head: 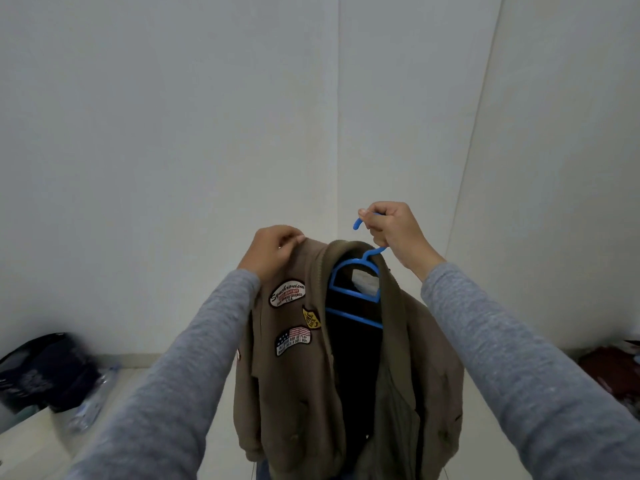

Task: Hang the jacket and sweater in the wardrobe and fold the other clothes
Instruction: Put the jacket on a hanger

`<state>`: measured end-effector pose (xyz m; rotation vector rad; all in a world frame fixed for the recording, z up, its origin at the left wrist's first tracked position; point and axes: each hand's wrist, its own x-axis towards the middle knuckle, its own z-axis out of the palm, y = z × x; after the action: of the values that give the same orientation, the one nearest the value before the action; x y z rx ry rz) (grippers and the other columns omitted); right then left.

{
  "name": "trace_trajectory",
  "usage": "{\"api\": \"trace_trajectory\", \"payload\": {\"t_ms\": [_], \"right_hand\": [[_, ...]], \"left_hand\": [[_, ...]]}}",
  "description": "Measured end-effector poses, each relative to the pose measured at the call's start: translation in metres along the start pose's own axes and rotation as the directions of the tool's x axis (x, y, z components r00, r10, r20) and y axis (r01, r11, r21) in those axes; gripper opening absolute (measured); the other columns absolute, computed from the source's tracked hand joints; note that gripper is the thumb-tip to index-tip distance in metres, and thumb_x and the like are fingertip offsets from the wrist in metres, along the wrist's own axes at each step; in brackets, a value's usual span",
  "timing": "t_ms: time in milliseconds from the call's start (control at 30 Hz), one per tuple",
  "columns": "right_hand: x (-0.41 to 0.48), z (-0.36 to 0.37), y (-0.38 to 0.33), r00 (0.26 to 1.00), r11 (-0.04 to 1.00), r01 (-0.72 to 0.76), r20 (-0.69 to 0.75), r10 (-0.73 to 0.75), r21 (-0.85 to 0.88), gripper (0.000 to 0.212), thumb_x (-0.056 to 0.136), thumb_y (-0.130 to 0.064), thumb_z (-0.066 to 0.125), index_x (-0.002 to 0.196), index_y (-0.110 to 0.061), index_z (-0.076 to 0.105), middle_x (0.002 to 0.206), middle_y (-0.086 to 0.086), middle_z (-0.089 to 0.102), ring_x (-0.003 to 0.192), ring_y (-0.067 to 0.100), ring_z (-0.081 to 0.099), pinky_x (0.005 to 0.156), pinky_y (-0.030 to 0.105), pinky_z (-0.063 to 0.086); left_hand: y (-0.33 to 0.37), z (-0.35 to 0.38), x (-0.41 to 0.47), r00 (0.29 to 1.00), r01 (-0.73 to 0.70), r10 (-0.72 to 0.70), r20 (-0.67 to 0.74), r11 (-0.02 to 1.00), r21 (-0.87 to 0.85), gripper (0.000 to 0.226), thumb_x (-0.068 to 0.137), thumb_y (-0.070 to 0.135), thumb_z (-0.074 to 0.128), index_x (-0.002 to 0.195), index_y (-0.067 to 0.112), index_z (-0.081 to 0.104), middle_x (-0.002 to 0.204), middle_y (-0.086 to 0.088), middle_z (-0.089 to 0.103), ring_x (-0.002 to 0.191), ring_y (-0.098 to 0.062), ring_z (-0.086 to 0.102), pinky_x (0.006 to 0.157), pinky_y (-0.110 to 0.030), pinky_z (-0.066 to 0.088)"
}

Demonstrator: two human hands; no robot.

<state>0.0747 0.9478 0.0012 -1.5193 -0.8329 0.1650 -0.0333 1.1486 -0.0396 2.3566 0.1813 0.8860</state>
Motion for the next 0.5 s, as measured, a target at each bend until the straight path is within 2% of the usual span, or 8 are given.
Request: {"api": "trace_trajectory", "payload": {"t_ms": [100,167,267,333,433,500], "right_hand": [[0.0,0.005,0.002,0.999,1.0,0.012,-0.044,-0.012,0.015,0.03,0.093,-0.014,0.056,0.066,-0.004,0.052,0.055,0.004,0.033,0.043,0.011,0.025,0.042,0.021,0.023],[-0.001,0.006,0.004,0.997,1.0,0.007,-0.082,-0.008,-0.018,0.029,0.093,-0.016,0.057,0.067,-0.003,0.053,0.053,0.004,0.035,0.043,0.01,0.027,0.043,0.021,0.026],[-0.002,0.007,0.011,0.992,0.999,-0.018,-0.128,0.013,-0.039,0.031,0.092,-0.018,0.059,0.063,-0.007,0.054,0.051,0.0,0.037,0.041,0.007,0.029,0.044,0.02,0.029],[-0.002,0.009,0.012,0.988,0.999,-0.034,-0.15,0.032,-0.008,0.031,0.091,-0.018,0.06,0.063,-0.008,0.054,0.051,0.0,0.037,0.041,0.008,0.028,0.044,0.02,0.028],[0.0,0.013,0.007,0.988,0.997,-0.042,-0.144,0.052,0.07,0.031,0.091,-0.016,0.06,0.063,-0.007,0.053,0.051,0.001,0.035,0.039,0.007,0.027,0.041,0.019,0.027],[0.001,0.014,0.004,0.991,0.994,-0.039,-0.123,0.051,0.104,0.03,0.09,-0.015,0.061,0.063,-0.007,0.054,0.052,0.003,0.034,0.04,0.008,0.026,0.04,0.019,0.026]], "left_hand": [[-0.007,0.003,0.005,0.98,0.055,-0.069,0.186,0.995,0.083,0.008,0.088,0.016,0.063,0.085,0.017,0.07,0.088,0.001,0.069,0.089,-0.016,0.062,0.086,-0.029,0.049],[-0.017,0.002,0.003,0.972,0.072,-0.119,0.201,0.971,0.226,0.007,0.088,0.019,0.062,0.085,0.02,0.068,0.089,0.006,0.065,0.093,-0.016,0.06,0.088,-0.037,0.048],[-0.016,0.0,-0.005,0.987,0.065,-0.102,0.124,0.96,0.271,0.018,0.094,0.029,0.053,0.093,0.018,0.067,0.097,0.005,0.064,0.093,-0.014,0.057,0.084,-0.034,0.047],[-0.007,0.005,-0.011,0.97,0.031,-0.075,0.232,0.981,0.191,0.026,0.097,0.034,0.046,0.098,0.017,0.067,0.096,0.004,0.064,0.09,-0.013,0.058,0.083,-0.033,0.047],[0.004,0.022,-0.021,0.868,-0.062,-0.06,0.493,0.972,0.227,0.028,0.099,0.037,0.039,0.107,0.02,0.058,0.1,0.004,0.062,0.093,-0.014,0.056,0.085,-0.034,0.045],[0.007,0.032,-0.025,0.849,-0.104,-0.058,0.526,0.956,0.273,0.02,0.099,0.034,0.037,0.102,0.02,0.051,0.094,0.003,0.058,0.088,-0.017,0.055,0.08,-0.035,0.045]]}}
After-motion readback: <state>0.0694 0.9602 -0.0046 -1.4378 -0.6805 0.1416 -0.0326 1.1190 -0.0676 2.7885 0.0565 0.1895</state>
